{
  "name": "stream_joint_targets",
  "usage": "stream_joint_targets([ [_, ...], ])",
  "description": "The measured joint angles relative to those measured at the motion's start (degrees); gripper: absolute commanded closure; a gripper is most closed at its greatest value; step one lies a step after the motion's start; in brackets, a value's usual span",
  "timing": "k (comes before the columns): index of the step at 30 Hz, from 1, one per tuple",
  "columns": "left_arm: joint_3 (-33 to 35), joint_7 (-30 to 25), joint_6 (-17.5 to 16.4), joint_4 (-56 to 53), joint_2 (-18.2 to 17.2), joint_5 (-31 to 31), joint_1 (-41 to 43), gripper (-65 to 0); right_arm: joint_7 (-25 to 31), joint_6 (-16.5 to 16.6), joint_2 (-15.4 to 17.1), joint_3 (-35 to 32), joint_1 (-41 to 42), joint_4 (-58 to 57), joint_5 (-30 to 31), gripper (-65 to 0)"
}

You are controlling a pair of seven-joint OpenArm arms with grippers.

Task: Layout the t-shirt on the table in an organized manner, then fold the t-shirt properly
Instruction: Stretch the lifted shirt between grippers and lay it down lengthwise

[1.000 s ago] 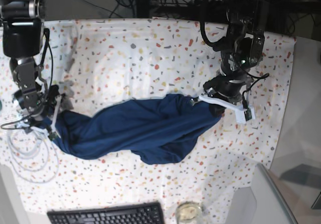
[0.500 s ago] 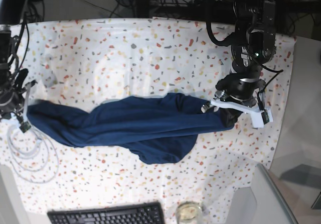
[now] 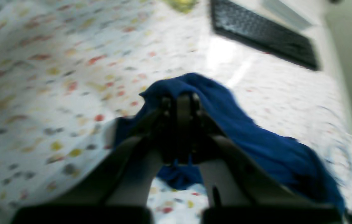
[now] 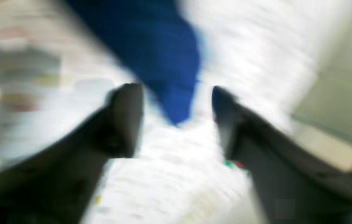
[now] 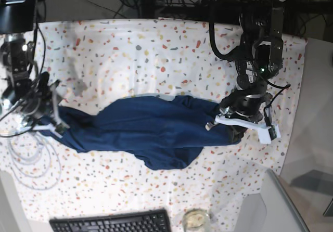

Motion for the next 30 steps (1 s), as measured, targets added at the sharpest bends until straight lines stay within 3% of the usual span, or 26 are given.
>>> stream_joint_targets([
  [2, -0.3, -0.1, -0.2, -0.6, -0.3, 0.0, 0.7, 0.0, 2.1, 0.2, -1.2, -2.6, -1.4, 0.0, 0.4, -59.6],
  [3, -0.5, -0.1, -0.3, -0.7, -0.2, 0.0, 1.4, 0.0, 2.4, 0.2, -2.3, -2.5, -1.4, -0.1, 0.4, -60.3],
  [10, -0.6, -0.1, -0.3, -0.9, -0.2, 0.0, 1.9, 0.0, 5.0, -0.7, -5.8, -2.1, 5.4, -11.4, -0.3, -44.9],
  [14, -0.5, 0.2, -0.3, -1.0, -0.2, 0.0, 2.1, 0.0, 9.8, -7.4, -5.8, -2.0, 8.1, -18.3, -0.2, -37.7],
  [24, -0.6, 0.1, -0.5, -1.0, -2.1, 0.0, 2.5, 0.0, 11.6, -8.5, -5.7, 1.7, 11.8, -22.9, -0.4, -33.2],
  [25, -0.6, 0.1, -0.5, -1.0, -2.1, 0.0, 2.6, 0.0, 11.6, -8.4, -5.4, 1.7, 12.4, -23.8, -0.3, -29.0],
  [28, -0.6, 0.1, -0.5, -1.0, -1.9, -0.1, 2.6, 0.0, 11.7, -8.5, -4.7, 1.9, 13.2, -25.1, -0.1, -4.1],
  [29, -0.6, 0.1, -0.5, -1.0, -2.0, 0.0, 2.7, 0.0, 11.6, -8.5, -4.6, 2.0, 13.1, -25.1, -0.3, 0.0],
  [30, -0.6, 0.1, -0.5, -1.0, -2.0, 0.0, 2.7, 0.0, 11.8, -8.5, -4.3, 2.0, 13.0, -25.1, -0.3, 0.0],
])
